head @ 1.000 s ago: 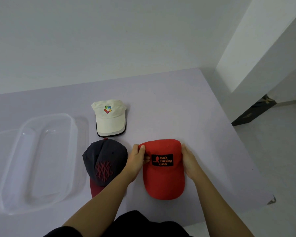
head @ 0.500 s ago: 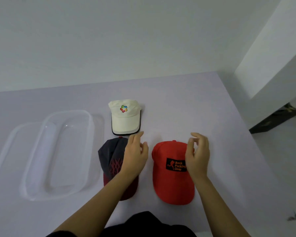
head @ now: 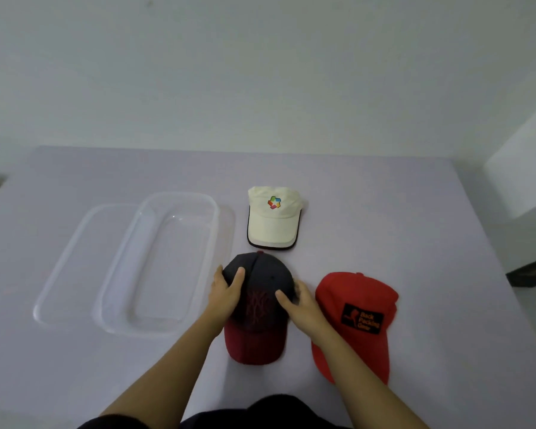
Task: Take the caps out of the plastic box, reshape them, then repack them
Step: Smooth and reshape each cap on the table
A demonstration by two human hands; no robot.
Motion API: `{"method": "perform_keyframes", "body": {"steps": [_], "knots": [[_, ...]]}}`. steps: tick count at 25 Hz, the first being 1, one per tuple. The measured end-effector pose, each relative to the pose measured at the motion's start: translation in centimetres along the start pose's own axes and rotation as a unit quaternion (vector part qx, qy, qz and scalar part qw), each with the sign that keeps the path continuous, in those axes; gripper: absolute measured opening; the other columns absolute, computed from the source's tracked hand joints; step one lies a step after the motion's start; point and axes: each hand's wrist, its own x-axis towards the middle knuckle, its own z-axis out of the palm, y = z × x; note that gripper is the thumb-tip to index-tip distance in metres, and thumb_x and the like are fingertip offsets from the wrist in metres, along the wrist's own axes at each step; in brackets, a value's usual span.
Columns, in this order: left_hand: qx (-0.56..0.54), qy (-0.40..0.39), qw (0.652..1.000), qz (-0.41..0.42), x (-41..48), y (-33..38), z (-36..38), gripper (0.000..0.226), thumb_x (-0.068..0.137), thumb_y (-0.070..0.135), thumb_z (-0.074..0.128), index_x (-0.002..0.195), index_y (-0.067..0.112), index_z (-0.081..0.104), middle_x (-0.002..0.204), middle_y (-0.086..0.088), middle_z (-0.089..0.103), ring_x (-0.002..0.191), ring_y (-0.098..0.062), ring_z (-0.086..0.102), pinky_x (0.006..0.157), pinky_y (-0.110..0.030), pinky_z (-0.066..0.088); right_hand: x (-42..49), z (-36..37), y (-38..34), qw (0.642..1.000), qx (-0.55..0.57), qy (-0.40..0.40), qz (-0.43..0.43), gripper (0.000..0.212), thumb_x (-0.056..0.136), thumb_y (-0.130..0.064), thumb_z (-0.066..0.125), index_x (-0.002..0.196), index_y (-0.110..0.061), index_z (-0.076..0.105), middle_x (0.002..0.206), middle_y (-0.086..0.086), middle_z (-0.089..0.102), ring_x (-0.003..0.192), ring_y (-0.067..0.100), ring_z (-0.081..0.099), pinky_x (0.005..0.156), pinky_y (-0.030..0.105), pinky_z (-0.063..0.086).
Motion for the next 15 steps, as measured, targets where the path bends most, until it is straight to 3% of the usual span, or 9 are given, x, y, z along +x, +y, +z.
{"method": "perform_keyframes", "body": {"steps": [4,6,8,11,15], "knots": [[-0.096,-0.051,0.994,-0.015,-0.2,0.1,-0.1,0.063,0.093,0.052,0.042,0.143,0.016,0.027,0.137,-0.003,0.044,0.121,-0.021,0.046,0.102,-0.035,0.039,0.0,0.2,-0.3,1.000,-0.010,0.003,0.018,0.023,0.089,-0.035,0.058,0.109,-0.026,0.051,0.123,0.004,0.057,0.108,0.015,0.057,0.094,0.034,0.049],[-0.079,-0.062,0.995,-0.004,-0.4,0.3,-0.3,0.049,0.093,0.053,0.040,0.130,0.020,0.044,0.125,0.000,0.053,0.110,-0.018,0.052,0.094,-0.034,0.043,-0.3,0.2,-0.5,1.000,-0.003,0.017,-0.005,0.027,0.091,-0.037,0.054,0.115,-0.025,0.049,0.126,0.002,0.055,0.114,0.016,0.054,0.098,0.037,0.047],[-0.071,-0.059,0.996,0.021,-0.7,0.7,-0.7,0.036,0.094,0.052,0.037,0.109,0.025,0.055,0.112,0.000,0.060,0.103,-0.018,0.058,0.088,-0.035,0.047,-0.5,0.1,-0.7,0.999,0.011,0.027,-0.027,0.037,0.092,-0.037,0.051,0.124,-0.020,0.046,0.128,-0.002,0.053,0.116,0.011,0.053,0.096,0.028,0.048],[-0.104,-0.035,0.991,0.074,-1.3,2.1,-0.3,0.040,0.097,0.048,0.035,0.099,0.013,0.055,0.095,-0.005,0.059,0.091,-0.019,0.058,0.081,-0.031,0.050,-1.5,0.0,-2.9,0.994,0.078,0.034,-0.066,0.016,0.094,-0.030,0.049,0.110,-0.025,0.053,0.113,-0.008,0.060,0.104,0.006,0.058,0.077,0.014,0.050],[-0.140,0.023,0.977,0.161,-2.7,5.1,0.5,0.049,0.097,0.044,0.039,0.087,-0.003,0.050,0.077,-0.008,0.048,0.071,-0.016,0.047,0.068,-0.032,0.043,-2.6,0.2,-5.7,0.979,0.162,0.068,-0.099,0.015,0.094,-0.036,0.046,0.103,-0.033,0.059,0.110,-0.012,0.064,0.103,0.004,0.060,0.082,0.018,0.049]]}}
